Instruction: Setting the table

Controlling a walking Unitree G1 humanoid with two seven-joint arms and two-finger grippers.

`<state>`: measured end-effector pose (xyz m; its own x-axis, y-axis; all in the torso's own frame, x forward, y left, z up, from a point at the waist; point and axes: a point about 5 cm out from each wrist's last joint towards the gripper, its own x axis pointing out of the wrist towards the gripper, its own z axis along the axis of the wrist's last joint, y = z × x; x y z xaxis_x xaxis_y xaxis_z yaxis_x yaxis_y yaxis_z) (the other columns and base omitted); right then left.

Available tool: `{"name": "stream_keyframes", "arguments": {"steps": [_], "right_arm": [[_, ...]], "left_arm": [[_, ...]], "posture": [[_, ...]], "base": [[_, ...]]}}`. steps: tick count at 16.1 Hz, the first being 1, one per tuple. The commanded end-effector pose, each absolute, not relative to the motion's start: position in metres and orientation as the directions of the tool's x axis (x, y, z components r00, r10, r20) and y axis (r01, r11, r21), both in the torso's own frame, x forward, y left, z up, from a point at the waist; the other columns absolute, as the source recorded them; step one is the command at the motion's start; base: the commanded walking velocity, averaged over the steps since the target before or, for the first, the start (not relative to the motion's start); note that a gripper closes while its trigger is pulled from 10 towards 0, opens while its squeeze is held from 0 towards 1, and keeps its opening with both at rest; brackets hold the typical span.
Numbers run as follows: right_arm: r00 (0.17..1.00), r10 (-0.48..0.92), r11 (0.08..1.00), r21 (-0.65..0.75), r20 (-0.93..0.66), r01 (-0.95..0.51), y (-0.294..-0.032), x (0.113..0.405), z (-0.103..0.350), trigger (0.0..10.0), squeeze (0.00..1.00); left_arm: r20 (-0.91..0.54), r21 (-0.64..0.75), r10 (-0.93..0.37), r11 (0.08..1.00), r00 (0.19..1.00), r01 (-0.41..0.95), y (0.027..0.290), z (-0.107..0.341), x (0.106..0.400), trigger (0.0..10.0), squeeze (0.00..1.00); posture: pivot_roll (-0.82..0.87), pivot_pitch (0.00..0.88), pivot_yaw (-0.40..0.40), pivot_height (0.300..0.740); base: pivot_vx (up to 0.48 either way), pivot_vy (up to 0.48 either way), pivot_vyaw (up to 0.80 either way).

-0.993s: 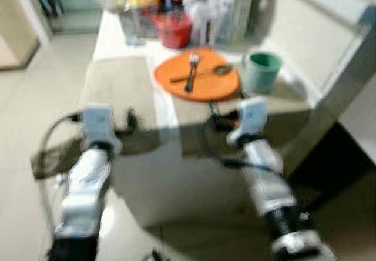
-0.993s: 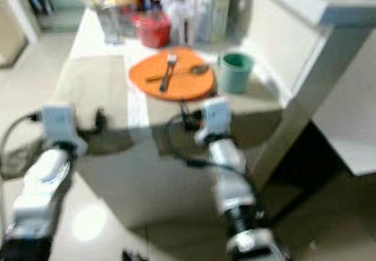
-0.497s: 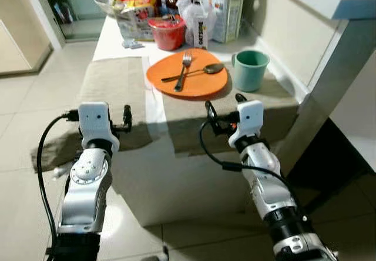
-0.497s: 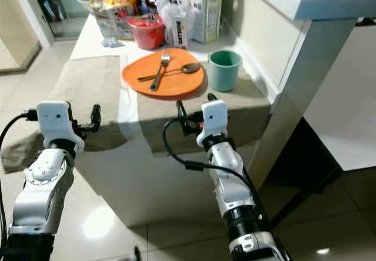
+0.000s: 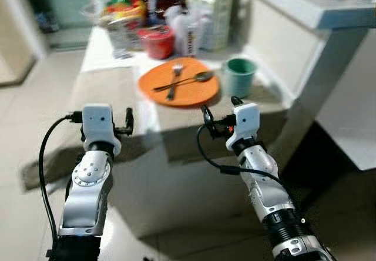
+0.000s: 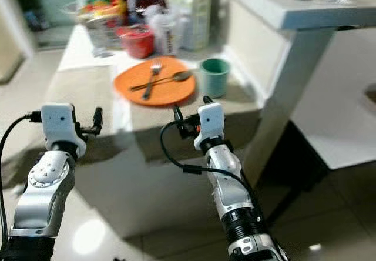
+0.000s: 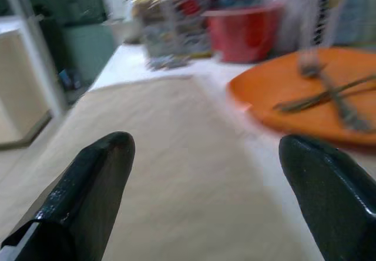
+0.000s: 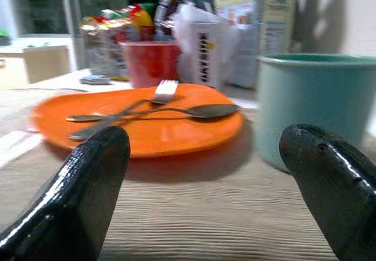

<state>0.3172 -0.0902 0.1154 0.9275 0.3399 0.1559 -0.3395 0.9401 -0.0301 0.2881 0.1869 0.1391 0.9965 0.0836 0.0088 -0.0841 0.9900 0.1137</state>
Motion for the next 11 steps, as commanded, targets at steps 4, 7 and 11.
{"name": "stream_keyframes", "arguments": {"steps": [4, 7, 11], "right_arm": [[0.93, 0.342, 0.94, -0.034, 0.137, -0.34, -0.0892, 0.3162, 0.1119, 10.0, 0.0], [0.928, 0.348, 0.938, -0.034, 0.133, -0.346, -0.0878, 0.3165, 0.1111, 10.0, 0.0], [0.927, 0.353, 0.935, -0.033, 0.126, -0.352, -0.0872, 0.3162, 0.1092, 10.0, 0.0]], "left_arm": [[0.036, 0.145, 0.051, 0.988, 0.998, -0.055, 0.1785, 0.1457, 0.2894, 10.0, 0.0], [0.052, 0.132, 0.05, 0.99, 0.997, -0.056, 0.1779, 0.1491, 0.2892, 10.0, 0.0], [0.056, 0.12, 0.079, 0.989, 0.995, -0.085, 0.1791, 0.1501, 0.2888, 10.0, 0.0]], "posture": [[-0.03, 0.0, 0.057, 0.74], [-0.03, 0.0, 0.056, 0.74], [-0.02, 0.0, 0.057, 0.74]], "base": [[0.467, 0.0, 0.0], [0.461, 0.0, 0.0], [0.0, 0.0, 0.0]]}}
